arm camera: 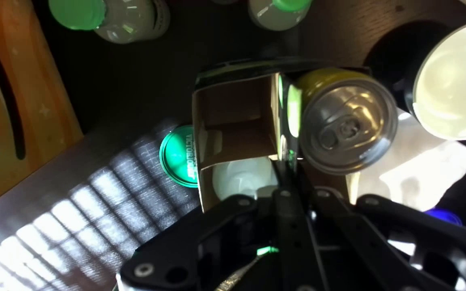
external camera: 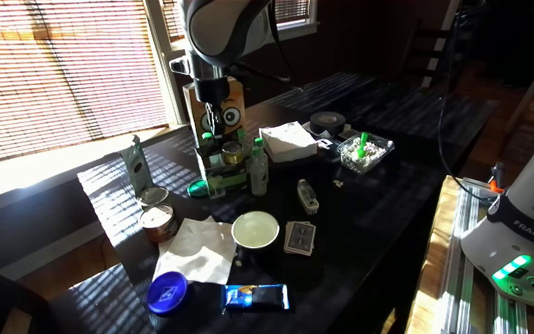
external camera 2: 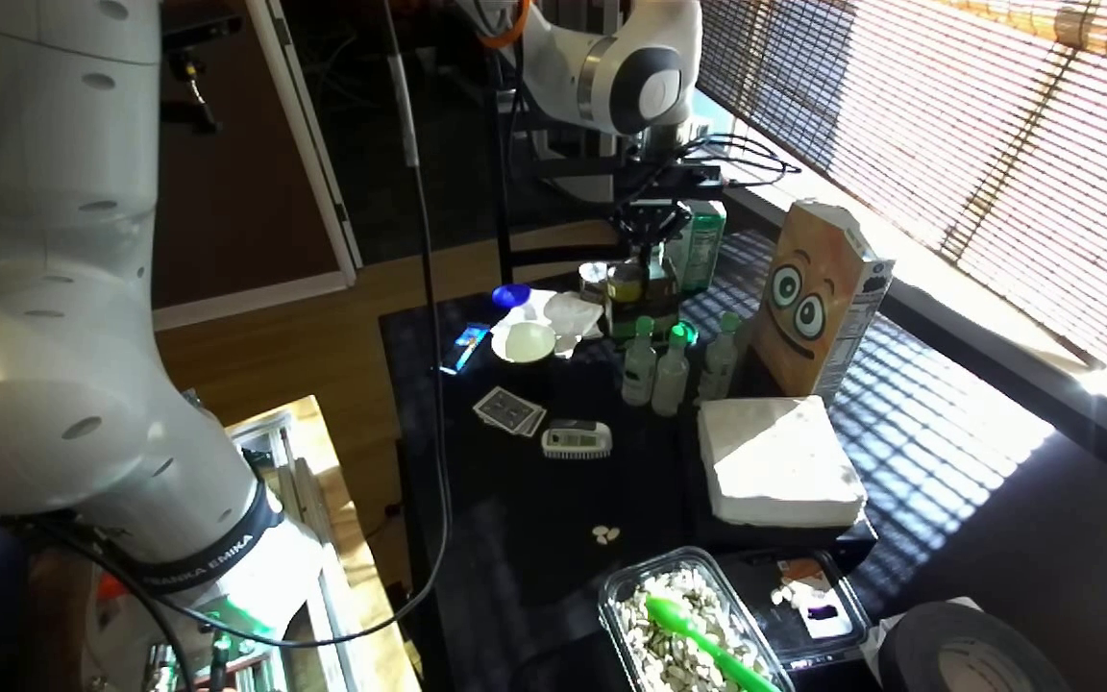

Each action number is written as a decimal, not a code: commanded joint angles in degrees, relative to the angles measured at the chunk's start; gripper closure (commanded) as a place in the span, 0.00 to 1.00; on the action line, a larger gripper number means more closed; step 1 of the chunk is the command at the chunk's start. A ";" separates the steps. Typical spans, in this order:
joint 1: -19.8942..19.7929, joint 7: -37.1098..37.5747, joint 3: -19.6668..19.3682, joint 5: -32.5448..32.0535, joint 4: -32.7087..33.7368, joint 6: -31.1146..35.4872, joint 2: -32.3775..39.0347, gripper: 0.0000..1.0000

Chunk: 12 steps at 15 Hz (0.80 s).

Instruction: Move the caddy backwards slightly

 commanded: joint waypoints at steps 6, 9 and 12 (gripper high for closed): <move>-0.12 -3.42 0.60 -1.48 8.05 3.86 4.72 0.99; 0.56 -7.31 -0.10 -3.79 17.18 0.12 9.51 0.99; 1.17 -13.70 -0.06 -5.48 25.75 -5.31 14.90 0.99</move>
